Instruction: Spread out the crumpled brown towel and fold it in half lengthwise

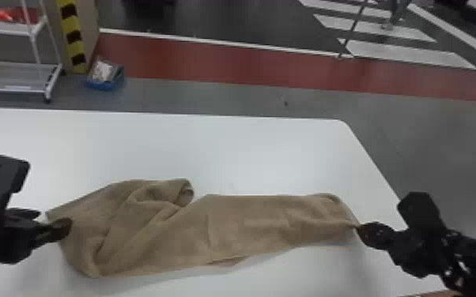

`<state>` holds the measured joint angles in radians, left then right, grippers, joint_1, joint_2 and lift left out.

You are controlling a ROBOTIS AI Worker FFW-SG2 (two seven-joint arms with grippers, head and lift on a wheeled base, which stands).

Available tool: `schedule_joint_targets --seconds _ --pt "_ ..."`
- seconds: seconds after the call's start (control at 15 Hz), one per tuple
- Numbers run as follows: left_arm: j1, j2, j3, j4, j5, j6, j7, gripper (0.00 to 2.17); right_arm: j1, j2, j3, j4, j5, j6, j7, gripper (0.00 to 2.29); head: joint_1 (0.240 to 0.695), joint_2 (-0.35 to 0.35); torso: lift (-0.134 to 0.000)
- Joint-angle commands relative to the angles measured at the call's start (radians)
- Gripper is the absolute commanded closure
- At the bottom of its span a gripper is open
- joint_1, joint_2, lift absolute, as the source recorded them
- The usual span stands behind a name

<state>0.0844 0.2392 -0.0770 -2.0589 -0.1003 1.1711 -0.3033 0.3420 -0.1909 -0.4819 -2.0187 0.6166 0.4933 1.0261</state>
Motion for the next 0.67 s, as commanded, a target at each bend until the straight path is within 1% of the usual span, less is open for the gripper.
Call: schedule_joint_targets --seconds 0.0,0.27,0.33,0.47,0.53,0.6 --pt "-0.002 0.0 -0.003 0.009 -0.004 -0.003 0.001 0.58 0.002 0.001 0.0 0.0 -0.001 0.0 0.0 1.33 0.695 -0.25 -0.123" --pt "-0.011 -0.003 -0.015 0.028 -0.009 -0.006 0.015 0.58 0.005 0.001 -0.001 0.0 -0.003 0.0 0.0 1.33 0.695 -0.247 -0.123" --pt "-0.009 -0.003 -0.018 0.026 -0.01 -0.015 0.013 0.68 0.005 0.001 -0.003 0.0 -0.003 0.0 0.0 1.33 0.695 -0.248 -0.123" --pt "-0.002 -0.003 -0.021 0.013 -0.012 -0.018 0.02 1.62 0.005 0.001 -0.004 0.0 -0.003 0.0 0.0 1.33 0.695 -0.251 -0.123" --pt "0.009 -0.003 -0.023 0.003 -0.012 -0.018 0.043 2.02 0.005 0.001 -0.006 0.0 -0.003 0.0 -0.001 1.33 0.695 -0.253 -0.123" --pt "0.021 -0.003 -0.015 -0.02 -0.012 -0.021 0.058 2.13 0.005 0.001 -0.006 0.0 -0.003 0.0 -0.008 1.33 0.695 -0.255 -0.123"
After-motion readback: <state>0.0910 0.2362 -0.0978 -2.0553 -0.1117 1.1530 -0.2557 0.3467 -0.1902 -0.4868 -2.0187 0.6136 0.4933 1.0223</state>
